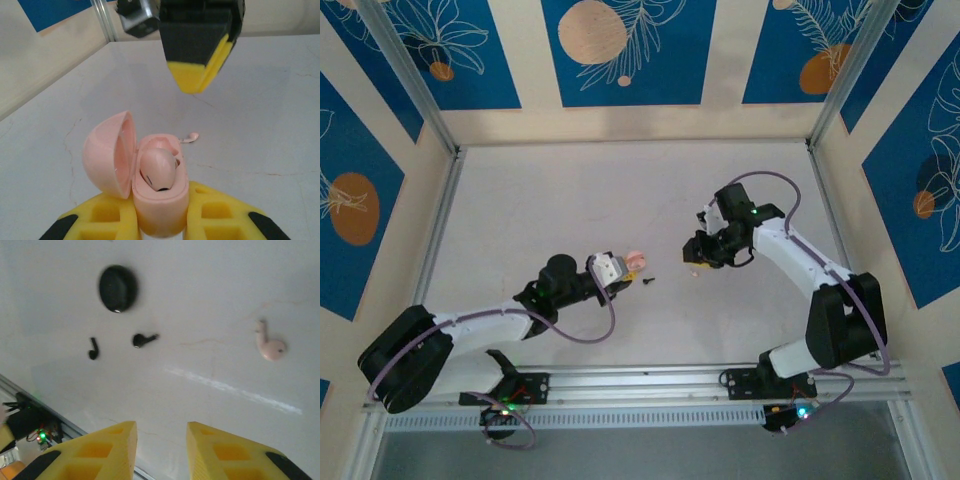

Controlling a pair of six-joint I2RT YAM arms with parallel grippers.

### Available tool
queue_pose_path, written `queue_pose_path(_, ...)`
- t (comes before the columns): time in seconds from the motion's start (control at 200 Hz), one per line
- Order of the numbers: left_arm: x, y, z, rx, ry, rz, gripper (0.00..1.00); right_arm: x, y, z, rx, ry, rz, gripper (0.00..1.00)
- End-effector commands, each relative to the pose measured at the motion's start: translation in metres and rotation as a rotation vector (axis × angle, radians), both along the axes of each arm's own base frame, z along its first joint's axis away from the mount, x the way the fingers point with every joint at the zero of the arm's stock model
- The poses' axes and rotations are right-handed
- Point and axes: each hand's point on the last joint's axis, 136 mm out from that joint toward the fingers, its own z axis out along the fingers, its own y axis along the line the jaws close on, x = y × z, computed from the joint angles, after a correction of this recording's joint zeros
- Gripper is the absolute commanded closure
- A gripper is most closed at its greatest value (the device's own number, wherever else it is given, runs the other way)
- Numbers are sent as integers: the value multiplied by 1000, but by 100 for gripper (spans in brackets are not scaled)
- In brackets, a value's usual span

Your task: Insert the wireless bluetooth earbuds into the charging case

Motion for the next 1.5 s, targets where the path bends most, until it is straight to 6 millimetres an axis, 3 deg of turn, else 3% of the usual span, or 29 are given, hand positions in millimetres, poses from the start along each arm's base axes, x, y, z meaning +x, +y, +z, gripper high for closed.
queue_pose_path(0.0, -3, 0, 4, -15, -3, 5, 82, -17, -6, -23, -34, 105, -5, 67)
queue_pose_path(0.375, -1, 1, 3, -7, 0, 14, 82, -7, -4, -66, -50, 200, -13, 60)
queue_pose_path(0.8, 1, 1, 1, 7, 0, 23, 82, 13, -11, -90, -83, 218, -33, 58)
queue_pose_path(1.195, 2, 3, 0, 20, -2, 34, 82, 57, -15, -88, -112, 121, -31, 56)
queue_pose_path(1.49, 2, 6, -1, 36, -5, 44, 82, 64, -15, -76, -120, 99, -14, 56)
